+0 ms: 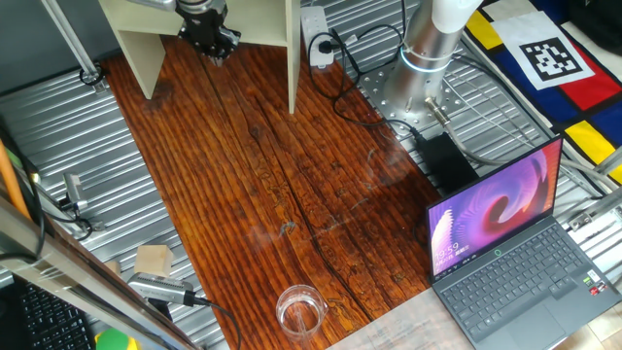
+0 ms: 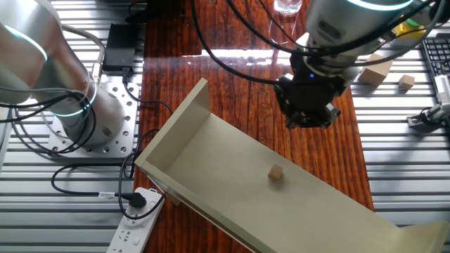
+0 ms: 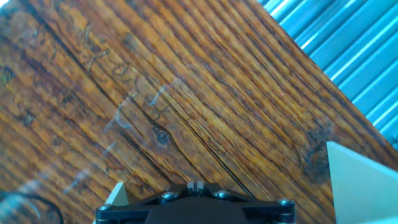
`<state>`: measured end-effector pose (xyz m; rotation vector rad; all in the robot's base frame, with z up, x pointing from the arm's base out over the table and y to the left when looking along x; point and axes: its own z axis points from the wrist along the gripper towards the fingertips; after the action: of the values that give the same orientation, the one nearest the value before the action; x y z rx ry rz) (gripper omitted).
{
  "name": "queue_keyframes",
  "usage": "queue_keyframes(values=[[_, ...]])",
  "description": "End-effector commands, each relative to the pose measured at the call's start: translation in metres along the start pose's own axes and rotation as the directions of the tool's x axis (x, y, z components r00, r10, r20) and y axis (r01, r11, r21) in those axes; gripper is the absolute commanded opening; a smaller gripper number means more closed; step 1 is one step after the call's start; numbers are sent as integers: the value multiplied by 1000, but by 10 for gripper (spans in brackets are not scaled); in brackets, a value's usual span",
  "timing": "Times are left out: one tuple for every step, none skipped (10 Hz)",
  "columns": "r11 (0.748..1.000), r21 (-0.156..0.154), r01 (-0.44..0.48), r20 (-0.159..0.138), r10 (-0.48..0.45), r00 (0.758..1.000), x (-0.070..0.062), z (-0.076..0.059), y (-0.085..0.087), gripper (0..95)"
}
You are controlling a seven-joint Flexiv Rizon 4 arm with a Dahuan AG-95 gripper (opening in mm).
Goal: Take the object down from the shelf
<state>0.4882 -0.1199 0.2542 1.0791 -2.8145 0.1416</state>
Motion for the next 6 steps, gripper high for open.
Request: queue_keyframes(values=[[1000, -6, -12, -18, 12, 1000, -1, -1, 0, 0], [1000, -7, -11, -17, 10, 1000, -1, -1, 0, 0], [1000, -6, 2, -16, -2, 1000, -1, -1, 0, 0], [999, -4, 46, -12, -46, 999, -1, -1, 0, 0], [998, -2, 61, -9, -61, 998, -1, -1, 0, 0], [990, 2, 138, 6, -138, 990, 8, -4, -10, 0]])
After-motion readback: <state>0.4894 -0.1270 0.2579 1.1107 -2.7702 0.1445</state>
